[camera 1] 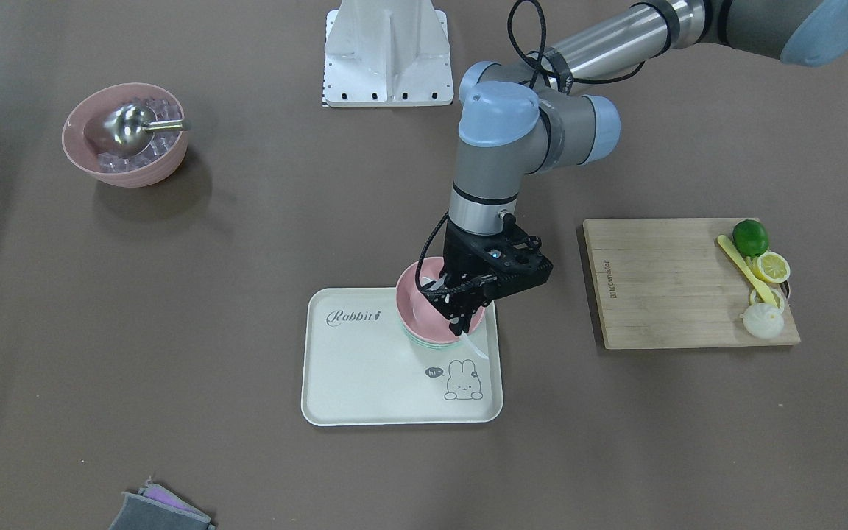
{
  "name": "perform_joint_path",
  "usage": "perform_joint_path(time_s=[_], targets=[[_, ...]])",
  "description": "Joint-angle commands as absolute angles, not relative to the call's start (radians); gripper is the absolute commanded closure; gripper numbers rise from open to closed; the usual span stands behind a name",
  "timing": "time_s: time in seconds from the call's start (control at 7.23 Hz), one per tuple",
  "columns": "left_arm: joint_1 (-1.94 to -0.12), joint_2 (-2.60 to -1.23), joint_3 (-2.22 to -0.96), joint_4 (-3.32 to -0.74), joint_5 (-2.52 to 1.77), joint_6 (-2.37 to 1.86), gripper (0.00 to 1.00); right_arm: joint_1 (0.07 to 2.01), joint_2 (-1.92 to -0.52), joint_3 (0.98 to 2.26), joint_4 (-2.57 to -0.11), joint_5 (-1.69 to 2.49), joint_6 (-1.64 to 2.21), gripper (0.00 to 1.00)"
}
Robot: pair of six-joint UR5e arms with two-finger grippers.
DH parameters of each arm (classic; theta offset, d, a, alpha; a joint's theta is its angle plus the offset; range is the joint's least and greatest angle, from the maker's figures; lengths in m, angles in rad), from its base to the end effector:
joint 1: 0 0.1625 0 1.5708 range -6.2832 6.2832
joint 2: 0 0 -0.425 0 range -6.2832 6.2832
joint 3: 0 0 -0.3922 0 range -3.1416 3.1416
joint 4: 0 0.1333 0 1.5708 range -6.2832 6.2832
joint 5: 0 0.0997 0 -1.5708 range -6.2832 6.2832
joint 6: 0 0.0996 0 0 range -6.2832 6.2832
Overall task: Stack pink bowl on green and place spoon
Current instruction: 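Lift the white spoon with the left gripper and carry it over the stacked bowls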
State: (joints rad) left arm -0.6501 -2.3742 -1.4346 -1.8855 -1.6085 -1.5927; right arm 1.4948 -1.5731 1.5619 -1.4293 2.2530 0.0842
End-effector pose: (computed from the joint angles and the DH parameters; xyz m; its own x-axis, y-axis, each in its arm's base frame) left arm 0.5203 -0.5584 0.1872 0.4293 -0.3539 -0.8309 0.5894 0.8069 -0.0391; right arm 0.0323 -0.5040 0.6556 0.7713 -0.0570 0.6339 0.0105 0.9970 0.0769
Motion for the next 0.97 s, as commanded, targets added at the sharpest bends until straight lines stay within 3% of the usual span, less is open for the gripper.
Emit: perform_joint_path(time_s=[0.0, 0.14, 0.28, 0.42, 0.69, 0.83], targets=[[-0.623, -2.372, -1.445, -1.885, -1.583, -1.592, 1.00, 1.496, -1.569, 1.563, -1.431, 2.255, 0.084, 0.00], [-0.623, -2.368, -1.445, -1.902, -1.582, -1.588, 0.82, 1.496, -1.572, 1.563, -1.431, 2.255, 0.084, 0.00], [-0.623, -2.355, -1.445, -1.946, -1.563, -1.588, 0.56, 1.496, -1.572, 1.563, -1.431, 2.255, 0.084, 0.00], [-0.623, -2.324, -1.443, -2.051, -1.556, -1.588, 0.41, 1.496, -1.572, 1.563, -1.430, 2.256, 0.086, 0.00], [-0.623, -2.289, -1.440, -2.152, -1.552, -1.583, 0.24, 1.496, -1.569, 1.563, -1.428, 2.256, 0.086, 0.00], [-0.626, -2.287, -1.448, -2.146, -1.557, -1.518, 0.02, 1.496, -1.569, 1.563, -1.430, 2.255, 0.086, 0.00]])
